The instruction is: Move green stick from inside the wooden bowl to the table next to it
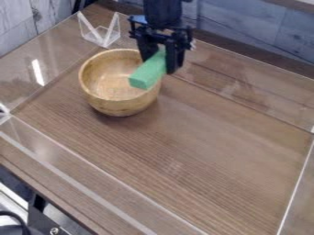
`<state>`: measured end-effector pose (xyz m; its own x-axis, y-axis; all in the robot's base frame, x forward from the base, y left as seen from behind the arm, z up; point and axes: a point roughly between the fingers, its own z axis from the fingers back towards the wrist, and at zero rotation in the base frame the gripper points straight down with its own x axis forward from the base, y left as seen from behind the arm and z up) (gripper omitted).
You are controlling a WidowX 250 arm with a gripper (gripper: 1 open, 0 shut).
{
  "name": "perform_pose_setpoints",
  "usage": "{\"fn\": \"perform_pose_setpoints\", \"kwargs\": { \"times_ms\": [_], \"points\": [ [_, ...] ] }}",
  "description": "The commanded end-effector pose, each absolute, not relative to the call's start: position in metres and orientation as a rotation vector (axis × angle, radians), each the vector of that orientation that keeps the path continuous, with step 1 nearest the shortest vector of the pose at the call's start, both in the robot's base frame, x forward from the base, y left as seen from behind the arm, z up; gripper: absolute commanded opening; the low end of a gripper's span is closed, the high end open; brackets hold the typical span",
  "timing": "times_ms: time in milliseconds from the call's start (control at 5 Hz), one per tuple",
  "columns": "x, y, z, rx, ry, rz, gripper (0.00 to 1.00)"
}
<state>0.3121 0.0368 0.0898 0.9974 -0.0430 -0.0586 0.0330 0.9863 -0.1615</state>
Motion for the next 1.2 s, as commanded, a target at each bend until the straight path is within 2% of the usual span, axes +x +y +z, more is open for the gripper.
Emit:
{"fn": "perform_pose_setpoints", "kwargs": {
  "times_ms": [0, 400, 800, 1000],
  "points": [
    [0.318, 0.021, 0.098, -0.149, -0.018, 0.015, 0.00],
    [0.316, 0.013, 0.102, -0.151, -0.024, 0.037, 0.00],
    [0.333, 0.003, 0.075, -0.156, -0.026, 0.011, 0.00],
    [0.331, 0.006, 0.072, -0.161, -0.031, -0.009, 0.00]
  ]
}}
